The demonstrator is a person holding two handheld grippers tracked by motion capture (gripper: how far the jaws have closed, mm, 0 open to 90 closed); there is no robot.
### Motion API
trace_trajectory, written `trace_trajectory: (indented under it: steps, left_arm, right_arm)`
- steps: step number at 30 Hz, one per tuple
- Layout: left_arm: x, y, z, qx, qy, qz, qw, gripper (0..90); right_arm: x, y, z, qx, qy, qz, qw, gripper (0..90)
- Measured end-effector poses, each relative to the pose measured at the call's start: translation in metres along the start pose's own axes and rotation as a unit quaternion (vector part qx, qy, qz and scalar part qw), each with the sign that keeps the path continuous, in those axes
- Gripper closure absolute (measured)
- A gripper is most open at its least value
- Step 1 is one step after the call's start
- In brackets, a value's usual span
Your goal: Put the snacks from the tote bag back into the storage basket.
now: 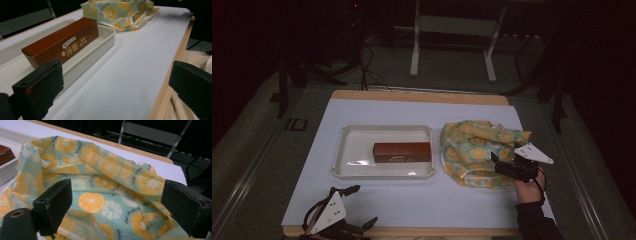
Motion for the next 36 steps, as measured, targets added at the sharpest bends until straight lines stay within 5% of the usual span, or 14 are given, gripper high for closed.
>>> trace_trajectory:
  steps: [21,36]
  left_arm:
    - [-0.001,0.0,0.001,0.002,-0.004,0.001,1.0,0.0]
    - [-0.002,0.0,0.001,0.003,-0.01,0.004,0.9999,0.0]
  right_arm:
    - [0.006,-0.034,-0.035,-0.013,-0.019,0.006,0.9997,10.2]
    - [0.003,-0.035,-0.038,-0.032,-0.027,0.009,0.9991,10.2]
Point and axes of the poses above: each handheld gripper's, and its own axes: z roughly forward along the jaws, y roughly out of its top, x roughly to its left, the point moved 7 cm from there along z, roughly forward along the jaws, and after that the axes turned 3 degrees about y, right-handed, at the moved point
